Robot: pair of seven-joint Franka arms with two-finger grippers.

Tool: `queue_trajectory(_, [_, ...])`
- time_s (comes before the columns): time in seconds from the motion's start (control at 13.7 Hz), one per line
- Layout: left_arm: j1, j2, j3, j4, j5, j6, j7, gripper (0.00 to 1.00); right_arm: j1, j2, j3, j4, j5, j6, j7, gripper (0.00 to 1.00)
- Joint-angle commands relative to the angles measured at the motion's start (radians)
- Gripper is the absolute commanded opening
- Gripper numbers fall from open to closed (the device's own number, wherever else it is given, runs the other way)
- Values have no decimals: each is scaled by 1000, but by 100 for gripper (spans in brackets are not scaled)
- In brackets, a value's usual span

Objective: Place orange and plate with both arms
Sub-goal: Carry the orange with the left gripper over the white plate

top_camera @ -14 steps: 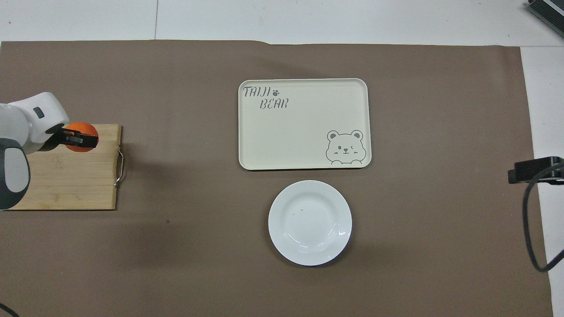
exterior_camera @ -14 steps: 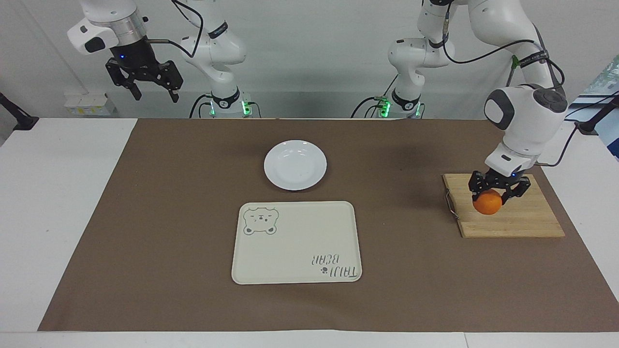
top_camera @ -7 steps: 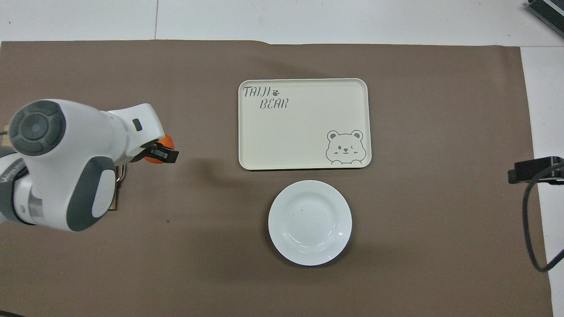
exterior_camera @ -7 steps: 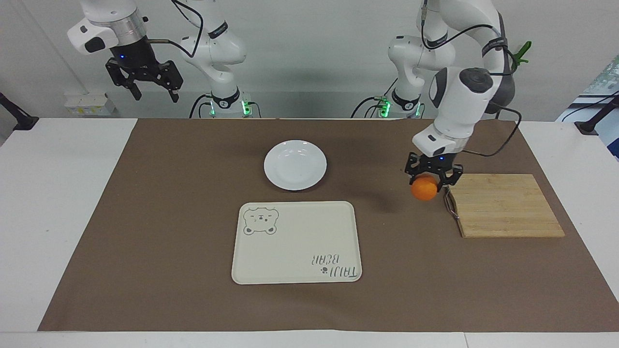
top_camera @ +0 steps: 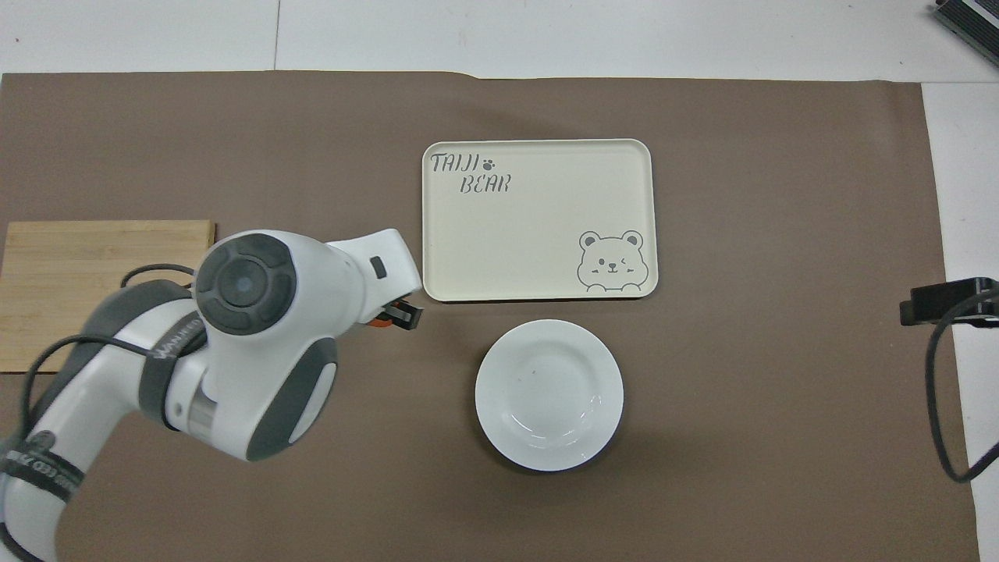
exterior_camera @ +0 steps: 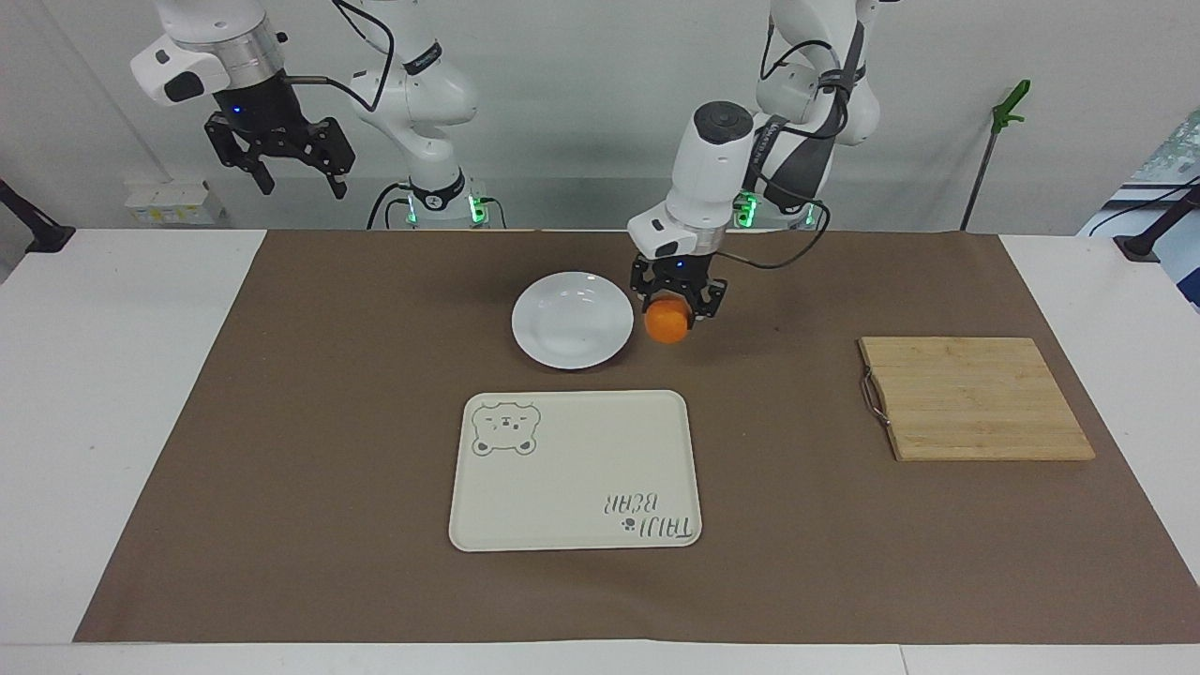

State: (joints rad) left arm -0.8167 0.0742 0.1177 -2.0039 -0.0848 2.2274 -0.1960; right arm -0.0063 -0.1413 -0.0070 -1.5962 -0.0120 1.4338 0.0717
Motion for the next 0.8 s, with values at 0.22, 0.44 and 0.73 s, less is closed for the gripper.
queue_trajectory(0.22, [-140, 94, 5, 2, -33, 179, -131, 0, -14, -7, 2, -2, 24, -7, -21, 100])
queue_trajectory(0.44, [-191, 117, 2, -1, -58, 185, -140, 0, -14, -7, 2, -2, 24, -7, -21, 100])
queue_trajectory(0.73, [-219, 157, -3, -2, -61, 224, -140, 0, -14, -7, 2, -2, 24, -7, -21, 100])
